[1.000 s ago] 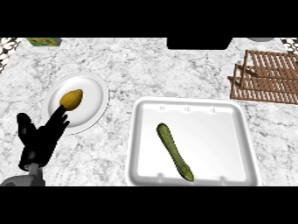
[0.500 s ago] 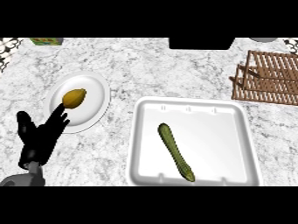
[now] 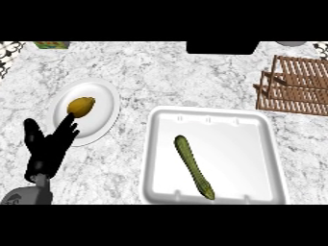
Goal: Pick the croissant from the tray and place it in the tiered shelf
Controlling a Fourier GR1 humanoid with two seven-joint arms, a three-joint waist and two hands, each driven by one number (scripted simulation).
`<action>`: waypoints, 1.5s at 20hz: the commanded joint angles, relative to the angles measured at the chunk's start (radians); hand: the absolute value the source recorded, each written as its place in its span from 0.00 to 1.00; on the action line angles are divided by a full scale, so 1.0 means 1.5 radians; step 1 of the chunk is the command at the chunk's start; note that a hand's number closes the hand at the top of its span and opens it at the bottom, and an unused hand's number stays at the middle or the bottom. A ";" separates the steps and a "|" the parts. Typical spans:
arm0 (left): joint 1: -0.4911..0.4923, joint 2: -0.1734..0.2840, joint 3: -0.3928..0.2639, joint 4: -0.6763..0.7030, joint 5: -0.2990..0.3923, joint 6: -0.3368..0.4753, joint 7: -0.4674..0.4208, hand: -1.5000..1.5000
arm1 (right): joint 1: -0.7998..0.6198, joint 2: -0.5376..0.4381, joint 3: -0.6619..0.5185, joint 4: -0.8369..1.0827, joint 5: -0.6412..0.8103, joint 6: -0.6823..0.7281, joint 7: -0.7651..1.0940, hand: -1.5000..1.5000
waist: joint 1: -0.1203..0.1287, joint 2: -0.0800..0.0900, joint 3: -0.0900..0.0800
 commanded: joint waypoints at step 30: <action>0.040 -0.026 -0.004 -0.025 -0.006 -0.002 -0.010 0.50 | -0.240 0.037 -0.017 0.477 0.131 -0.152 -0.228 0.00 | 0.005 0.001 0.001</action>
